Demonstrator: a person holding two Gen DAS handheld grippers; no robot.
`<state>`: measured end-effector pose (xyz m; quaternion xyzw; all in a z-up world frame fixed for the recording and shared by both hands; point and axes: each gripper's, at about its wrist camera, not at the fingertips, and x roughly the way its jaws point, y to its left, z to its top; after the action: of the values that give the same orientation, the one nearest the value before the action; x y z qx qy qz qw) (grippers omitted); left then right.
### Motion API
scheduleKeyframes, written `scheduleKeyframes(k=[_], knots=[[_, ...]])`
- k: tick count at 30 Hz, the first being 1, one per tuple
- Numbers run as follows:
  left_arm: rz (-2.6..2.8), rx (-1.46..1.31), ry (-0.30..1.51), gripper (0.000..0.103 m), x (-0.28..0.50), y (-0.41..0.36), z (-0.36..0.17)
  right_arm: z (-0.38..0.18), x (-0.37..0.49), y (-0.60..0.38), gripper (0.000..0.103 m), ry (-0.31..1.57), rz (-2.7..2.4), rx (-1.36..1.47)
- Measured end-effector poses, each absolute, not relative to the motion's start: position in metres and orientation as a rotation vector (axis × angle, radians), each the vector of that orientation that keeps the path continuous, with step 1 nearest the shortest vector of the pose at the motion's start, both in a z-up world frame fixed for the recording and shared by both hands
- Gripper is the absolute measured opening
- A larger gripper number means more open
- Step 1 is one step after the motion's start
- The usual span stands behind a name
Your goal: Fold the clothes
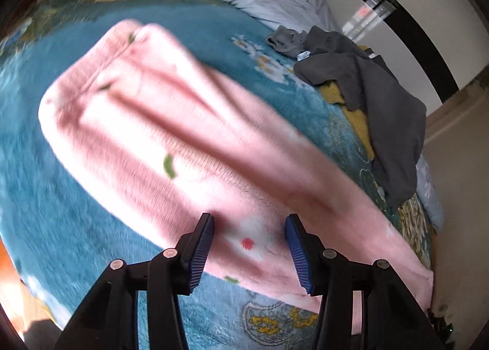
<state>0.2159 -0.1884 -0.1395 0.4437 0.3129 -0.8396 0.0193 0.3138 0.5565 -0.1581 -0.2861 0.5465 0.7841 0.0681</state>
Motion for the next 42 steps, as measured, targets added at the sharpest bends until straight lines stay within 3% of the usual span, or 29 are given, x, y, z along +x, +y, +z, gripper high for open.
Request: scheduleKeyframes(k=[3, 9, 21, 22, 26, 40, 42], knots=[[-2.608, 1.328, 1.046, 0.053, 0.224, -0.195, -0.141, -0.156, 0.309, 0.557, 0.037, 1.681, 2.379, -0.785], [-2.655, 1.292, 1.004, 0.056, 0.231, -0.194, -0.135, -0.139, 0.296, 0.549, 0.039, 1.678, 2.474, -0.663], [-2.627, 1.325, 1.042, 0.056, 0.235, -0.196, -0.143, -0.147, 0.281, 0.555, 0.038, 1.644, 2.389, -0.741], [-2.627, 1.325, 1.042, 0.056, 0.235, -0.196, -0.143, -0.148, 0.280, 0.555, 0.037, 1.641, 2.382, -0.748], [-2.626, 1.325, 1.050, 0.057, 0.234, -0.196, -0.143, -0.143, 0.280, 0.558, 0.008, 1.608, 2.376, -0.763], [-2.636, 1.385, 1.048, 0.059, 0.233, -0.193, -0.147, -0.100, 0.301, 0.573, 0.006, 1.403, 2.448, -0.775], [-2.633, 1.401, 1.034, 0.059, 0.232, -0.192, -0.148, -0.127, 0.306, 0.578, 0.006, 1.450, 2.346, -0.833]])
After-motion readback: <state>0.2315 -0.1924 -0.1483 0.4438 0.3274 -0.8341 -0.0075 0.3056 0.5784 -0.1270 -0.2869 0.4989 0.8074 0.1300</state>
